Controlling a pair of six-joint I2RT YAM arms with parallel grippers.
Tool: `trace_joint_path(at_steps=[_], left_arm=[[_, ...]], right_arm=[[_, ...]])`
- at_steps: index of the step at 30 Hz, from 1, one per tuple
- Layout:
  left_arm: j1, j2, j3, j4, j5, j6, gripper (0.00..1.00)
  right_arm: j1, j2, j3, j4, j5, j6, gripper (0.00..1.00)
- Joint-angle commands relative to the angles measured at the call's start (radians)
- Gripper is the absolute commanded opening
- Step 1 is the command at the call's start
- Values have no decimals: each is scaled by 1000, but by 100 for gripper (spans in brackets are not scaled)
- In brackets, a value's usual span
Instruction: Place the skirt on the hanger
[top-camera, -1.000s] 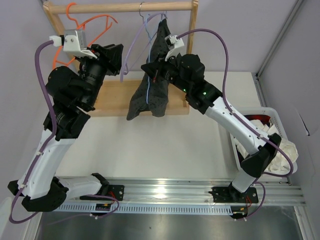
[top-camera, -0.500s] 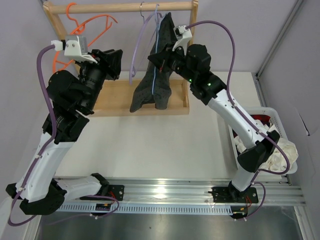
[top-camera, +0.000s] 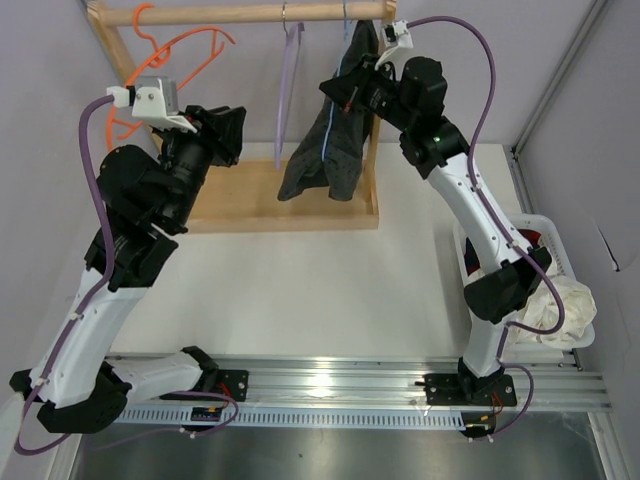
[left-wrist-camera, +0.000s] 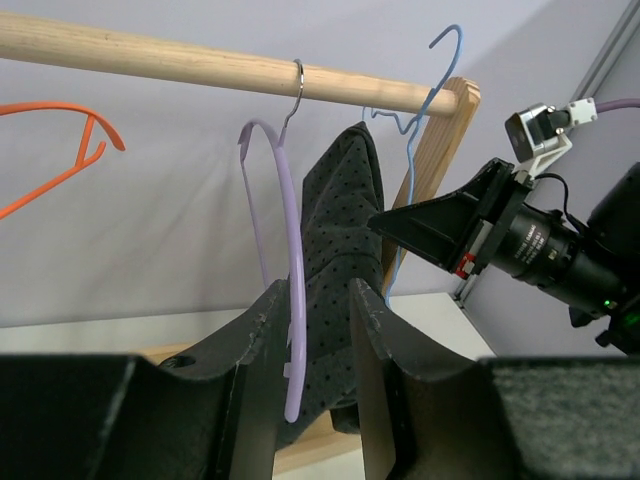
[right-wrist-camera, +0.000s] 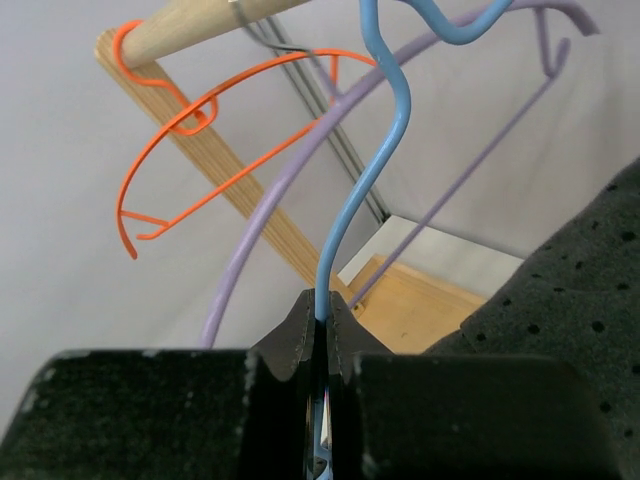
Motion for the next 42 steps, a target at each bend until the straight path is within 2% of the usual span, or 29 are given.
trace_joint_path(at_steps=[1, 14, 19, 29, 31, 32, 35, 37, 38, 40, 41, 42], left_arm=[[1, -18, -9, 14, 1, 20, 36], [3, -21, -38, 20, -1, 23, 36], [3, -27, -58, 28, -4, 23, 36], [4, -38, -83, 28, 7, 21, 37], [3, -43, -81, 22, 10, 21, 38], [4, -44, -90, 22, 13, 23, 39], [4, -58, -95, 10, 22, 18, 41], [4, -64, -103, 1, 36, 17, 43], [4, -73, -103, -12, 44, 17, 43], [4, -81, -109, -25, 54, 12, 44], [6, -93, -112, -39, 60, 10, 44], [4, -101, -126, -47, 67, 9, 46]], right_arm=[[-43, 2, 70, 104, -64, 45, 0], [-101, 4, -4, 126, -101, 96, 0], [-104, -34, -119, 164, -92, 105, 0], [-109, -67, -200, 164, -75, 102, 0], [-109, -77, -209, 163, -73, 107, 15], [-109, -80, -217, 163, -72, 107, 30], [-109, -99, -234, 157, -61, 102, 60], [-109, -113, -238, 131, -55, 99, 71], [-109, -114, -240, 121, -55, 99, 81], [-109, -133, -252, 94, -50, 97, 90], [-107, -142, -270, 84, -47, 96, 99], [-107, -151, -283, 74, -43, 93, 99]])
